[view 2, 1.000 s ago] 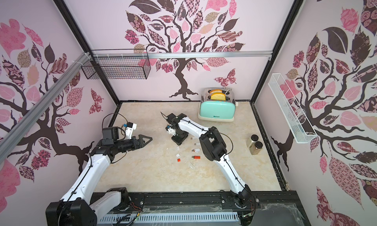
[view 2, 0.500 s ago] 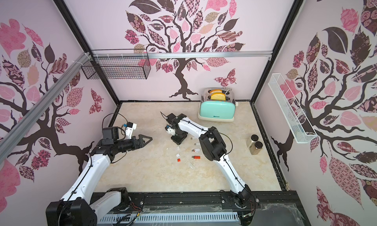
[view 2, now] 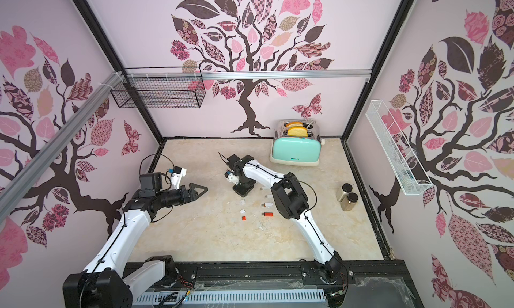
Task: Close the usb drive cover
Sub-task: Pick up the cover from the center of the board.
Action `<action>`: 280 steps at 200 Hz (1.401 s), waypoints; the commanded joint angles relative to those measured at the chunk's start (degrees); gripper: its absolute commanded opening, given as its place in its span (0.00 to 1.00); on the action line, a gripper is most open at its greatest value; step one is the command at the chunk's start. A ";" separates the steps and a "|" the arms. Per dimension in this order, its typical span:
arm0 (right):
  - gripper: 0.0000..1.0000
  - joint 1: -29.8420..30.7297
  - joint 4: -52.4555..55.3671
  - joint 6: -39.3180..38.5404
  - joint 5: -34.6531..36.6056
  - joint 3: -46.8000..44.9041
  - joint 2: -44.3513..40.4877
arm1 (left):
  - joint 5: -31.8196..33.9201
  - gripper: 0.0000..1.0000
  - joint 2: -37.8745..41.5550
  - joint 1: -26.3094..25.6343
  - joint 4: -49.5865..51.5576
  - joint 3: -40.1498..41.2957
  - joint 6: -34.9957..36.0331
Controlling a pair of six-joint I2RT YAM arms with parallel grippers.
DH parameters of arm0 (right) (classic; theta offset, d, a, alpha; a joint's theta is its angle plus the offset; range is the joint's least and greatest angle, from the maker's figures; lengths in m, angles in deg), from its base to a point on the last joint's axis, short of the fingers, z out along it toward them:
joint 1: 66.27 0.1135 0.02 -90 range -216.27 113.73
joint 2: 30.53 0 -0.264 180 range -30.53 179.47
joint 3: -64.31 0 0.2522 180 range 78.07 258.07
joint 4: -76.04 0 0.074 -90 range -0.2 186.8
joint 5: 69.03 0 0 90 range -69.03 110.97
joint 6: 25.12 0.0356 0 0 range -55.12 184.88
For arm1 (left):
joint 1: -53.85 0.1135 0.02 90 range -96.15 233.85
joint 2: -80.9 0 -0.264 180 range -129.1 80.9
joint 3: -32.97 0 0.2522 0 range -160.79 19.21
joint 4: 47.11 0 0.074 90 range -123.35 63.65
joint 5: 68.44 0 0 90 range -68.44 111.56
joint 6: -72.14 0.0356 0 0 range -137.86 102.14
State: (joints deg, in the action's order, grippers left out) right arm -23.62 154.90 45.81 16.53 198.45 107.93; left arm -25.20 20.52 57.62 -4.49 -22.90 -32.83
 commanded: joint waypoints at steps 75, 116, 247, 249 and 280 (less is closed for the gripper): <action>0.28 0.85 0.34 1.14 0.74 1.38 2.47 | -0.02 0.95 1.08 0.22 0.53 -0.95 1.07; 0.26 0.85 0.40 1.12 0.78 1.54 2.44 | -0.14 0.95 0.83 0.27 0.46 -1.02 0.97; 0.29 0.94 -0.47 1.31 0.35 1.39 4.93 | -0.23 0.95 1.23 0.28 0.42 -0.91 0.97; 0.29 0.94 -0.56 1.36 0.19 1.32 4.82 | -0.12 0.95 1.23 0.28 0.54 -0.99 1.03; 0.26 0.99 -0.51 0.70 0.72 0.80 4.76 | -1.15 0.95 1.47 0.35 -0.75 0.08 0.46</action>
State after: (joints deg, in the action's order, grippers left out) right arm -23.05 154.38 46.69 17.18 199.59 108.82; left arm -25.27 21.29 57.62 -4.14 -22.90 -32.80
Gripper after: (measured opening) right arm 0.270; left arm 0.951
